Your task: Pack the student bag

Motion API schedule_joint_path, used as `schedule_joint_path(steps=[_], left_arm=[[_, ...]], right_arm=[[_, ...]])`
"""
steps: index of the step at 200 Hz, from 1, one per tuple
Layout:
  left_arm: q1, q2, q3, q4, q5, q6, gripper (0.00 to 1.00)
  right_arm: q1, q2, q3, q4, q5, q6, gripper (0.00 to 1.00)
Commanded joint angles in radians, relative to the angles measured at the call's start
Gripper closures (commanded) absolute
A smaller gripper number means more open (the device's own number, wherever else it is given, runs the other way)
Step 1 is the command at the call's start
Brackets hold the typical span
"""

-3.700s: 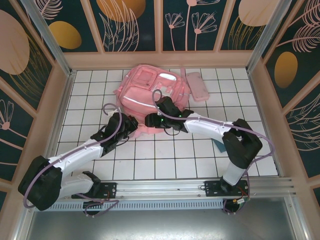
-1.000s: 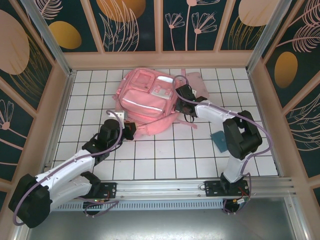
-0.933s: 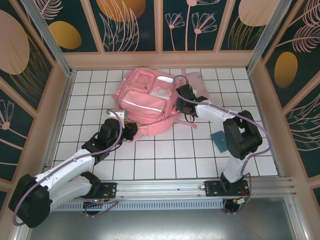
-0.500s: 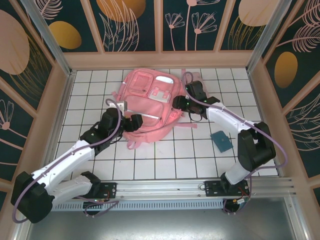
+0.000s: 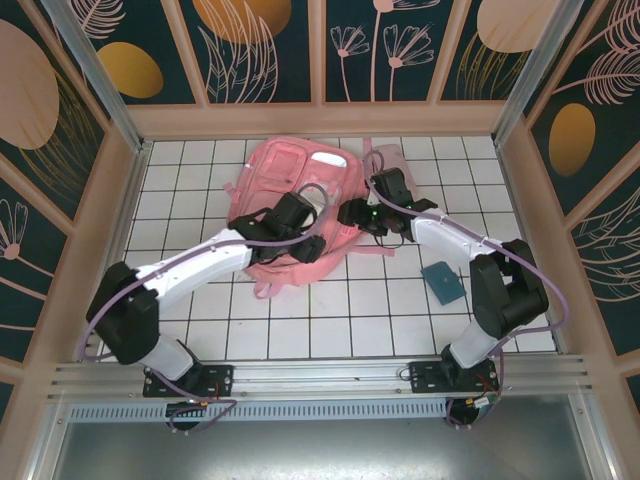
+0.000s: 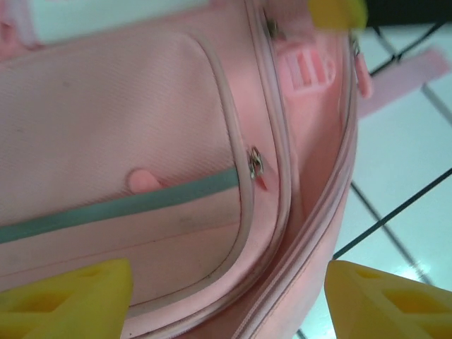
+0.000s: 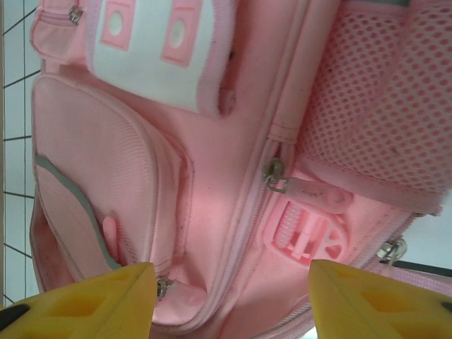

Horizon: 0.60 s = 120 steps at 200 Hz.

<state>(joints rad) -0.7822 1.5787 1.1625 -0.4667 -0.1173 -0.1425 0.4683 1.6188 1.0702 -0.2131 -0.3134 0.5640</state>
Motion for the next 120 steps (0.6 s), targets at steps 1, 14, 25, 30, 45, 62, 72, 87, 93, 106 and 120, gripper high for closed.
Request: schedule_joint_path(steps=[1,14,25,30,45,62,72,87,93,106,120], left_arm=[[0.002,0.074,0.067,-0.096,-0.04,0.128,0.28],[0.002,0.116,0.089,-0.091,-0.074,0.129,0.28],[0.003,0.147,0.102,-0.09,-0.08,0.138,0.29],[0.002,0.166,0.106,-0.085,-0.088,0.139,0.29],[0.003,0.199,0.112,-0.078,-0.11,0.148,0.3],[0.003,0.234,0.117,-0.08,-0.157,0.158,0.31],[0.002,0.251,0.119,-0.082,-0.185,0.167,0.34],[0.003,0.267,0.12,-0.071,-0.243,0.177,0.41],[0.002,0.27,0.123,-0.07,-0.259,0.181,0.46],[0.002,0.269,0.141,-0.075,-0.285,0.191,0.59],[0.002,0.251,0.161,-0.079,-0.283,0.212,0.73]], right_arm=[[-0.035,-0.048,-0.023,0.017,-0.009,0.041,0.41],[-0.052,-0.066,-0.032,0.021,-0.009,0.052,0.4],[-0.068,-0.08,-0.038,0.023,-0.009,0.061,0.4],[-0.073,-0.084,-0.044,0.023,-0.009,0.063,0.4],[-0.086,-0.094,-0.047,0.024,-0.009,0.065,0.41],[-0.095,-0.099,-0.046,0.023,-0.01,0.06,0.4],[-0.097,-0.099,-0.044,0.023,-0.008,0.05,0.4],[-0.103,-0.095,-0.033,0.011,0.008,0.027,0.4],[-0.104,-0.09,-0.027,0.006,0.015,0.012,0.41],[-0.105,-0.079,-0.015,0.006,0.019,-0.034,0.41],[-0.107,-0.062,-0.002,0.012,0.013,-0.1,0.4]])
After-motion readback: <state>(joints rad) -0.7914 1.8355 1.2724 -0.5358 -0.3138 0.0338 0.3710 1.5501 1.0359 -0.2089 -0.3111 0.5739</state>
